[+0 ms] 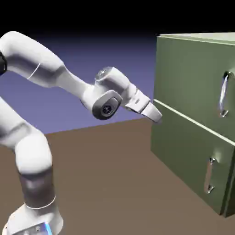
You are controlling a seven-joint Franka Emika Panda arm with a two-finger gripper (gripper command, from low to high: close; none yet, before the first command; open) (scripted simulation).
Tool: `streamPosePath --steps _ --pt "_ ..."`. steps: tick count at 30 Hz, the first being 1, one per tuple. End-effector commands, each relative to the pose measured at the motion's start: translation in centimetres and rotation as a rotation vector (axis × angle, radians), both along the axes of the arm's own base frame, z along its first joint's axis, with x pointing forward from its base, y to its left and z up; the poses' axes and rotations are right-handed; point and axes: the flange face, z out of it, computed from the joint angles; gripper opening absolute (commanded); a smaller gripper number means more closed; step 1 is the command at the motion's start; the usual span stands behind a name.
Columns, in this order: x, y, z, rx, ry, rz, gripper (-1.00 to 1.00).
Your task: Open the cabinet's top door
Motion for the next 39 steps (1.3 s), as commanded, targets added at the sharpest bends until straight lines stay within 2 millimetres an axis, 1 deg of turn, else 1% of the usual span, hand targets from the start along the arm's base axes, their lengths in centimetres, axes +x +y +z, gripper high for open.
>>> streamPosePath --steps 1,6,11,16,21,26,30,35,39 --pt "0.1 0.2 0.8 -0.002 -0.017 0.007 1.0" --pt "0.3 1.1 4.6 -0.009 -0.104 0.039 1.0" --pt "0.1 1.5 8.0 -0.013 -0.189 0.062 1.0" --pt "-0.3 1.4 11.0 -0.013 -0.273 0.078 1.0" --pt "-0.6 0.7 13.4 -0.009 -0.354 0.085 1.0" --pt "-0.9 -0.5 15.1 -0.003 -0.43 0.085 1.0" --pt "-0.9 -1.8 16.1 0.005 -0.487 0.08 1.0" --pt "-0.5 -3.8 16.6 0.016 -0.552 0.07 1.0" --pt "0.0 -5.6 16.5 0.026 -0.599 0.059 1.0"
